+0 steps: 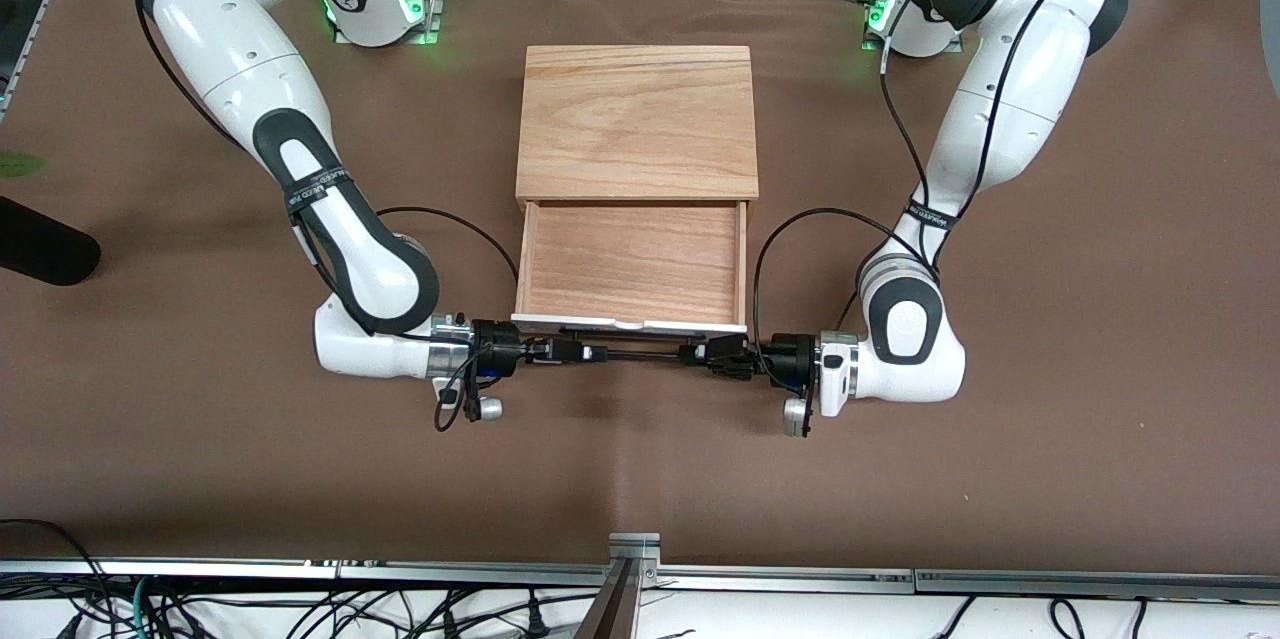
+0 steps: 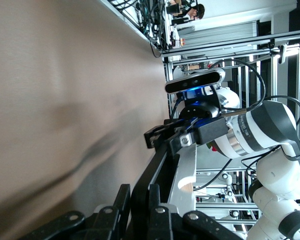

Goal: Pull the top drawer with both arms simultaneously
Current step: 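Pull the handle out from the box with both grippers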

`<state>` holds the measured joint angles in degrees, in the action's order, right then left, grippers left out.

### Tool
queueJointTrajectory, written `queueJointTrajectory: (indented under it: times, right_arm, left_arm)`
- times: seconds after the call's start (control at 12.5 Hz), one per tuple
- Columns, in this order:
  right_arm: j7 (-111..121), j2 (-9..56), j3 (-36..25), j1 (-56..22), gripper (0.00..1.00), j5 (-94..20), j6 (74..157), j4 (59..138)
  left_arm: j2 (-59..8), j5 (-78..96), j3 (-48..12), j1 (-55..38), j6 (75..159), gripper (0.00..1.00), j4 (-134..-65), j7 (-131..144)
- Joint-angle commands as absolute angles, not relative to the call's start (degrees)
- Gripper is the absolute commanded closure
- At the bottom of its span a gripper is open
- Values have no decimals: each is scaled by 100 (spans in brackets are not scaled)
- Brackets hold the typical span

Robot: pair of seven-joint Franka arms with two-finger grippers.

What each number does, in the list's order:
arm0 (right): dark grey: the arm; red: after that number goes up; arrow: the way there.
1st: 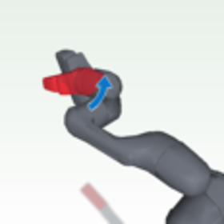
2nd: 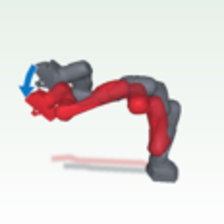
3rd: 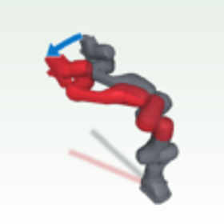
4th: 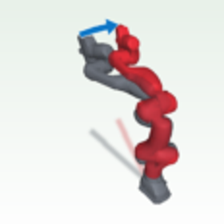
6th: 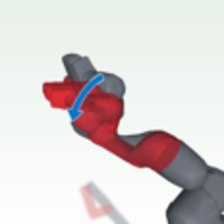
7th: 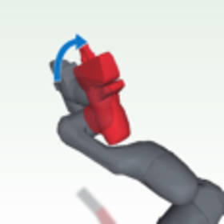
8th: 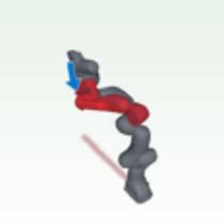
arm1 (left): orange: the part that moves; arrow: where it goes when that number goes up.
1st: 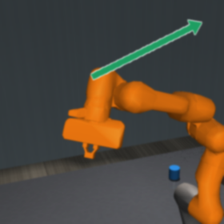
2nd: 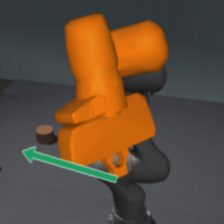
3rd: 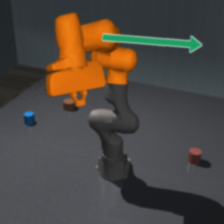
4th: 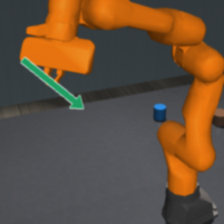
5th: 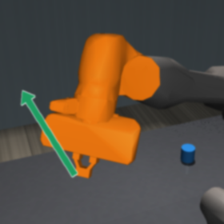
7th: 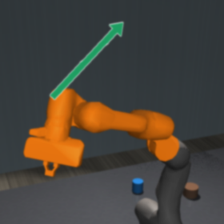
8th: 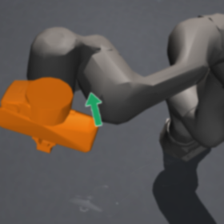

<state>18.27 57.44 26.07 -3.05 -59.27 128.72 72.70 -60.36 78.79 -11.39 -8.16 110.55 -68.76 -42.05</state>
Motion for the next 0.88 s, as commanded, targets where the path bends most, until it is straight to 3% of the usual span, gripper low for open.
queueJointTrajectory:
  times: [0.0,0.08,0.32,0.4,0.48,0.56,0.64,0.72,0.8]
  right_arm:
    - [1652,5792,2514,-264,100,-5766,12885,7022]
    - [1652,5783,2470,-264,100,-5766,12885,7022]
    - [1635,5783,2470,-290,100,-5783,12902,7049]
    - [1626,5783,2470,-290,44,-5792,12920,7058]
    - [1635,5766,2470,-299,11,-5783,12920,7058]
    - [1626,5731,2470,-299,0,-5775,12937,7049]
    - [1626,5722,2470,-299,0,-5774,12937,7023]
    - [1626,5704,2470,-308,0,-5774,12937,7014]
    - [1635,5695,2478,-299,0,-5774,12929,7005]
  left_arm:
    - [-6056,7937,-1072,-826,10995,58,-6838,-4140]
    - [-6056,7937,-1072,-826,10995,49,-6847,-4140]
    - [-6038,7928,-1072,-826,10995,44,-6855,-4148]
    - [-6038,7928,-1072,-826,10995,37,-6855,-4148]
    - [-6038,7936,-1072,-826,10995,37,-6855,-4148]
    - [-6038,7937,-1072,-826,10995,37,-6855,-4148]
    - [-6038,7937,-1072,-826,10995,28,-6855,-4157]
    - [-6038,7937,-1072,-826,10995,0,-6855,-4201]
    - [-6029,7928,-1081,-817,10995,0,-6855,-4201]
